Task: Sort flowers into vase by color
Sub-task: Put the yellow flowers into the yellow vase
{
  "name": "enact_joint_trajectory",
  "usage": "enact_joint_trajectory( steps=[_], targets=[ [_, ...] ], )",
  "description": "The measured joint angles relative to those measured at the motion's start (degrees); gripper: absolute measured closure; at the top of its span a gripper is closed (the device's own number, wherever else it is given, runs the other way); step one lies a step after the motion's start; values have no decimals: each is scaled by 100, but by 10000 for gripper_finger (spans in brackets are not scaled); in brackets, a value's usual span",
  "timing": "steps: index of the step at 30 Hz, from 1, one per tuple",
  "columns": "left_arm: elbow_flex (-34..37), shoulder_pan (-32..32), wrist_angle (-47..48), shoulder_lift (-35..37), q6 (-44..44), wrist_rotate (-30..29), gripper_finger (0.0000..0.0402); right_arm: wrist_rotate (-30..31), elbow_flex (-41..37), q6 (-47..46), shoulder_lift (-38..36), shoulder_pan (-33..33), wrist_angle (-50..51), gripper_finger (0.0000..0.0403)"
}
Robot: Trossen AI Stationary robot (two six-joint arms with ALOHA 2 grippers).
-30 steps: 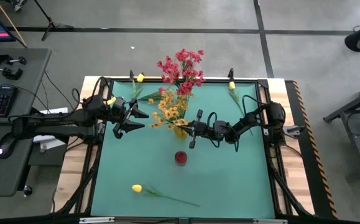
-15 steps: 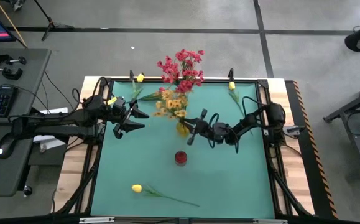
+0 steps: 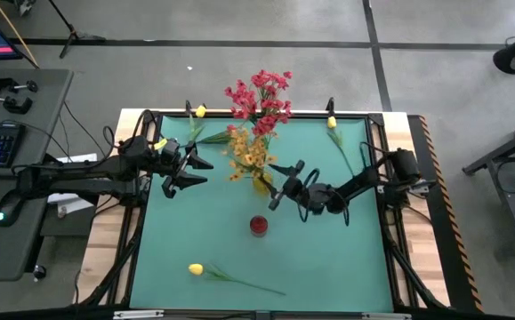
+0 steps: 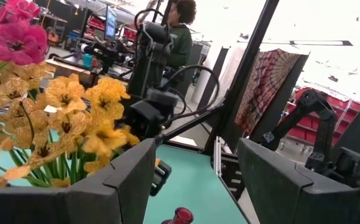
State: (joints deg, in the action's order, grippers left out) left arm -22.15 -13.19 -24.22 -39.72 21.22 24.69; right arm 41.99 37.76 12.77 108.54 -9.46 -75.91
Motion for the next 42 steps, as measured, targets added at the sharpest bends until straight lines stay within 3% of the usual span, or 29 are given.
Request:
enact_joint_trajectory(
  steps=[7, 13, 22, 27, 33, 35, 39, 42],
  targets=[
    [0, -1, 3, 0, 0, 0, 186, 1127, 0, -60, -700, -326, 1531, 144],
    [0, -1, 3, 0, 0, 0, 186, 1802, 0, -870, -1517, -565, 3276, 144],
    [0, -1, 47, 0, 1, 0, 186, 1915, 0, -2758, -2418, -644, 6201, 144],
    [0, 0, 91, 0, -38, 0, 186, 1953, 0, -3118, -2541, -610, 6668, 144],
    [-2, -1, 303, 0, -50, -42, 186, 2096, 0, -2587, -2541, -488, 6664, 144],
    [-2, 2, 751, 0, -49, -480, 186, 2074, 0, -2596, -2541, -475, 6663, 144],
    [-2, -40, 1960, -11, 27, -2387, 186, 2053, 0, -2581, -2541, -469, 6661, 144],
    [-149, -192, 3068, -68, 503, -3273, 186, 2049, 0, -2579, -2541, -469, 6661, 144]
  ],
)
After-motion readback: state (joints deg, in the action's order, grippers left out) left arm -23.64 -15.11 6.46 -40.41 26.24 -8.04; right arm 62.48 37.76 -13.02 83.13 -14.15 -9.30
